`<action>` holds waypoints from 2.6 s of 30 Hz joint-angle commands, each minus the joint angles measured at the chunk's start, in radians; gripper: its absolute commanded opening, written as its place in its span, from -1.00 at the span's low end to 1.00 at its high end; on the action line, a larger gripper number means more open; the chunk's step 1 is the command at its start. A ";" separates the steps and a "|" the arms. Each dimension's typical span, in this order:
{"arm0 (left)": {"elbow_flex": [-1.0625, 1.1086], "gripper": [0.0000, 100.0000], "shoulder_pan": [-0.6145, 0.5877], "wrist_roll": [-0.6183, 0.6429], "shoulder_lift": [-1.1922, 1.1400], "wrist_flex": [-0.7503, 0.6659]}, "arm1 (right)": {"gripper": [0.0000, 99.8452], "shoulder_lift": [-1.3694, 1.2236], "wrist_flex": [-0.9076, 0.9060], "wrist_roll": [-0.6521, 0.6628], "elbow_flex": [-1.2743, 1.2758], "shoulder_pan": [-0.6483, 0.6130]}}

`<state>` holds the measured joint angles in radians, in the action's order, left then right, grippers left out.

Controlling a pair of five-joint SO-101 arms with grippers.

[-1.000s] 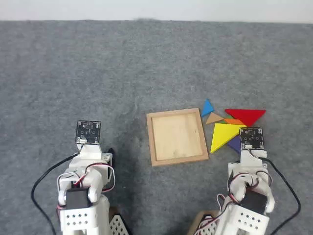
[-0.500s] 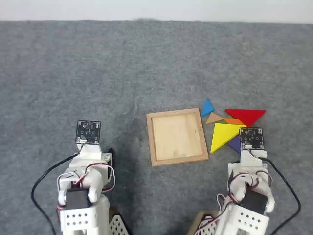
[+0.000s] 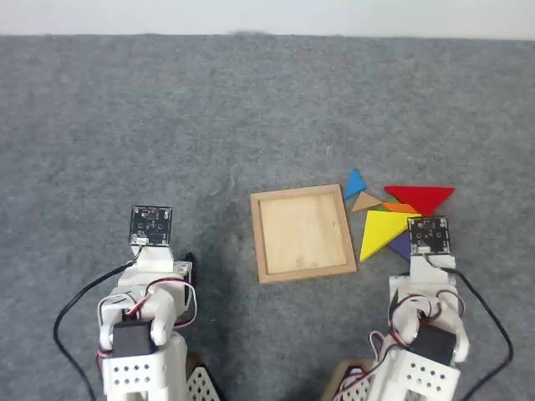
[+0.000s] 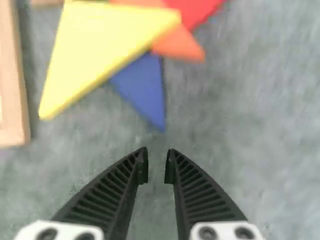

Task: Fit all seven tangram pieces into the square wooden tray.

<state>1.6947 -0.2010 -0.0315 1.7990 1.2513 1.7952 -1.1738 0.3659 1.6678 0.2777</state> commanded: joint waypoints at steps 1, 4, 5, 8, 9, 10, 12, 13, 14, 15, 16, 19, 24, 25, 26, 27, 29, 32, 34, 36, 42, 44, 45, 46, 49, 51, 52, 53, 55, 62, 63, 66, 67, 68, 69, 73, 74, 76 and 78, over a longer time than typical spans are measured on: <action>-0.012 -0.70 0.006 -0.008 0.009 0.006 | -0.86 0.008 0.196 0.017 -0.048 -0.013; -0.012 -0.70 0.006 -0.008 0.009 0.006 | -0.86 -0.018 0.242 0.012 -0.172 -0.021; -0.012 -0.70 0.006 -0.008 0.009 0.006 | -0.86 -0.044 0.240 0.012 -0.221 -0.025; -0.012 -0.70 0.006 -0.008 0.009 0.006 | -0.86 -0.220 0.240 -0.008 -0.376 -0.030; -0.012 -0.70 0.006 -0.008 0.009 0.006 | -0.86 -0.308 0.240 -0.034 -0.433 -0.035; -0.012 -0.70 0.006 -0.008 0.009 0.006 | -0.86 -0.409 0.240 -0.063 -0.489 -0.044; -0.012 -0.70 0.006 -0.008 0.009 0.006 | -0.86 -0.628 0.229 -0.114 -0.611 -0.094; -0.012 -0.70 0.006 -0.008 0.009 0.006 | -0.86 -0.746 0.213 -0.138 -0.667 -0.131; -0.012 -0.70 0.006 -0.008 0.009 0.006 | -0.86 -0.866 0.202 -0.163 -0.717 -0.179; -0.012 -0.70 0.006 -0.008 0.009 0.006 | -0.86 -0.978 0.200 -0.193 -0.758 -0.232; -0.012 -0.70 0.006 -0.008 0.009 0.006 | -0.86 -1.098 0.214 -0.230 -0.790 -0.285; -0.012 -0.70 0.006 -0.008 0.009 0.006 | -0.86 -1.371 0.335 -0.324 -0.816 -0.398; -0.012 -0.70 0.006 -0.008 0.009 0.006 | -0.85 -1.557 0.415 -0.365 -0.815 -0.421; -0.012 -0.70 0.006 -0.008 0.009 0.006 | -0.85 -1.552 0.426 -0.367 -0.812 -0.423; -0.012 -0.70 0.006 -0.008 0.009 0.006 | -0.85 -1.541 0.430 -0.364 -0.809 -0.427; -0.012 -0.70 0.006 -0.008 0.009 0.006 | -0.85 -1.535 0.435 -0.361 -0.809 -0.429; -0.012 -0.70 0.006 -0.008 0.009 0.006 | -0.85 -1.512 0.433 -0.359 -0.807 -0.430; -0.012 -0.70 0.006 -0.008 0.009 0.006 | -0.85 -1.500 0.440 -0.325 -0.775 -0.407; -0.012 -0.70 0.006 -0.008 0.009 0.006 | -0.85 -1.488 0.440 -0.318 -0.756 -0.404; -0.012 -0.70 0.006 -0.008 0.009 0.006 | -0.85 -1.471 0.403 -0.316 -0.767 -0.400; -0.012 -0.70 0.006 -0.008 0.009 0.006 | -0.67 -1.337 0.328 -0.322 -0.776 -0.325; -0.012 -0.70 0.006 -0.008 0.009 0.005 | -0.55 -1.311 0.315 -0.324 -0.783 -0.315; -0.012 -0.70 0.008 -0.011 0.011 0.006 | -0.50 -1.302 0.312 -0.324 -0.787 -0.328; -0.012 -0.70 0.008 -0.008 0.011 0.006 | -0.47 -1.305 0.305 -0.324 -0.802 -0.338; -0.012 -0.70 0.005 -0.008 0.011 0.006 | -0.46 -1.320 0.302 -0.327 -0.833 -0.363; -0.012 -0.70 0.006 -0.008 0.011 0.006 | -0.46 -1.349 0.300 -0.370 -0.861 -0.360; -0.012 -0.70 0.008 -0.009 0.011 0.006 | -0.45 -1.372 0.300 -0.388 -0.875 -0.360; -0.012 -0.70 0.008 -0.009 0.011 0.006 | -0.45 -1.402 0.298 -0.396 -0.891 -0.364; -0.012 -0.70 0.006 -0.009 0.011 0.006 | -0.45 -1.468 0.298 -0.404 -0.930 -0.369; -0.012 -0.70 0.006 -0.009 0.011 0.006 | -0.45 -1.702 0.295 -0.440 -1.080 -0.371; -0.012 -0.70 0.006 -0.009 0.011 0.006 | -0.45 -1.733 0.297 -0.440 -1.102 -0.369; -0.012 -0.70 0.006 -0.009 0.011 0.006 | -0.45 -1.813 0.292 -0.434 -1.152 -0.371; -0.012 -0.70 0.006 -0.009 0.011 0.006 | -0.45 -1.837 0.292 -0.431 -1.163 -0.371; -0.012 -0.70 0.006 -0.009 0.011 0.006 | -0.45 -1.860 0.292 -0.431 -1.174 -0.371; -0.012 -0.70 0.006 -0.009 0.011 0.006 | -0.45 -1.880 0.291 -0.430 -1.183 -0.369; -0.012 -0.70 0.006 -0.009 0.011 0.006 | -0.45 -1.945 0.242 -0.391 -1.211 -0.369; -0.012 -0.70 0.006 -0.009 0.011 0.006 | -0.45 -1.954 0.225 -0.377 -1.215 -0.371; -0.012 -0.70 0.006 -0.009 0.011 0.006 | -0.45 -1.960 0.199 -0.367 -1.215 -0.367; -0.012 -0.70 0.006 -0.009 0.011 0.006 | -0.45 -1.960 0.170 -0.364 -1.215 -0.367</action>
<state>1.6947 -0.2010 -0.0315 1.7990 1.2513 -0.1519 -0.9482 -0.0238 0.4557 -0.0890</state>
